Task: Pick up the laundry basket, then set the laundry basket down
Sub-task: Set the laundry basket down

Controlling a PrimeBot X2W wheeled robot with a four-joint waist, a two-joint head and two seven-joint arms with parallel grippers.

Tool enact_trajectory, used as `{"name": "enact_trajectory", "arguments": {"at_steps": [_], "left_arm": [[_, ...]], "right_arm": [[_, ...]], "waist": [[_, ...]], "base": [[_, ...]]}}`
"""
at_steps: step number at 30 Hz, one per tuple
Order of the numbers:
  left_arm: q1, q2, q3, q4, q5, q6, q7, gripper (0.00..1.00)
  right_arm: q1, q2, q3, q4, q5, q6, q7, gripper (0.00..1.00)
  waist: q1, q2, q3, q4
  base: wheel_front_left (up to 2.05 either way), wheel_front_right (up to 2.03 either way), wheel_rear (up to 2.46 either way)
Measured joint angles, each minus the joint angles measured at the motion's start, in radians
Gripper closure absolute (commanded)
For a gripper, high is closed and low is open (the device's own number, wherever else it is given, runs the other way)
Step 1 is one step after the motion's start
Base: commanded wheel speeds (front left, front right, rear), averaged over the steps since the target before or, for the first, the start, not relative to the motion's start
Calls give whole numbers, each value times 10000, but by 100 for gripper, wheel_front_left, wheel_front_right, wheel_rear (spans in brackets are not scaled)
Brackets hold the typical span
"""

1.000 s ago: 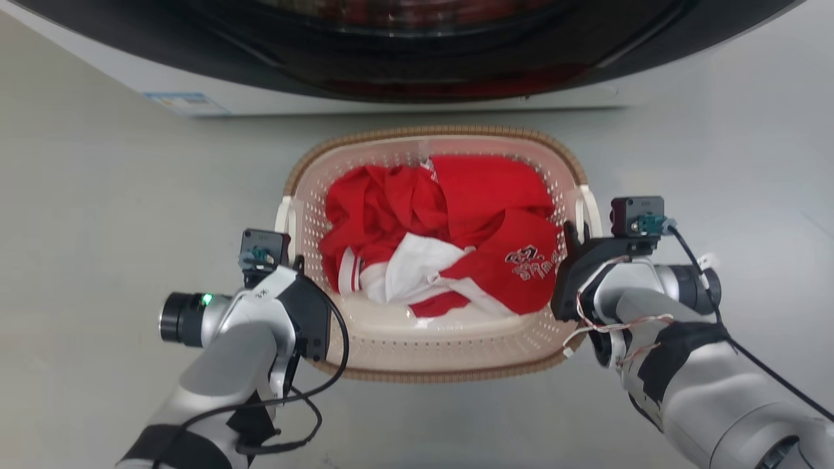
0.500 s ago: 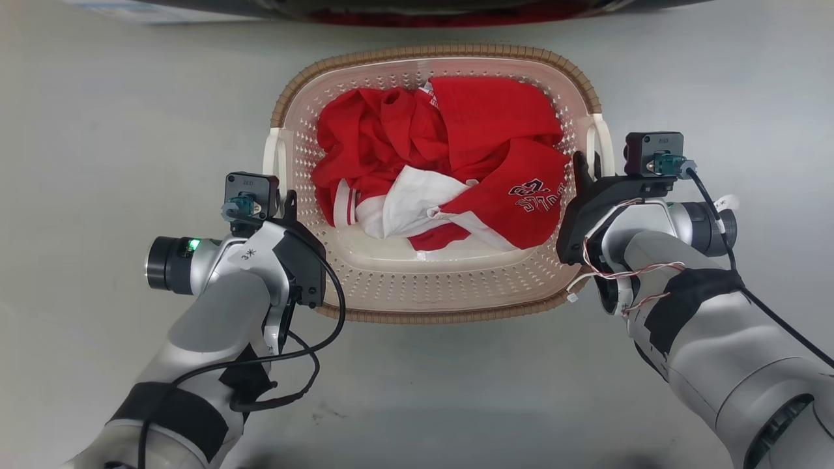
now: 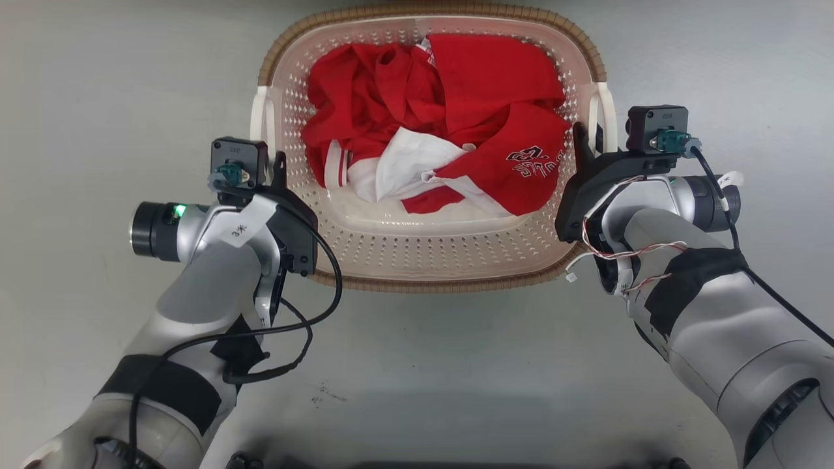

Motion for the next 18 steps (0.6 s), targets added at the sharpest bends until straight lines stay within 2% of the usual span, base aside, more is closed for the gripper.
{"name": "enact_trajectory", "arguments": {"at_steps": [10,15,16,17,18], "left_arm": [[-127,-31,4,201,86,-13,-221,100],[-132,-40,40,247,86,-92,-301,100],[-133,-44,50,255,84,-92,-303,98],[-133,-56,58,265,84,-92,-303,89],[-133,-65,63,272,84,-90,-305,89]], "right_arm": [[-12,0,63,-13,0,0,-146,100],[-11,0,102,12,-8,0,-169,55],[-11,6,115,17,-15,0,-169,40],[-11,17,123,21,-15,0,-169,17],[-10,35,128,31,-15,0,-169,17]], "waist": [[0,-1,163,67],[0,0,144,86],[0,0,133,91],[0,0,119,97],[0,0,105,102]], "base": [[0,0,0],[0,0,0],[0,0,0],[0,0,0],[0,0,0]]}}
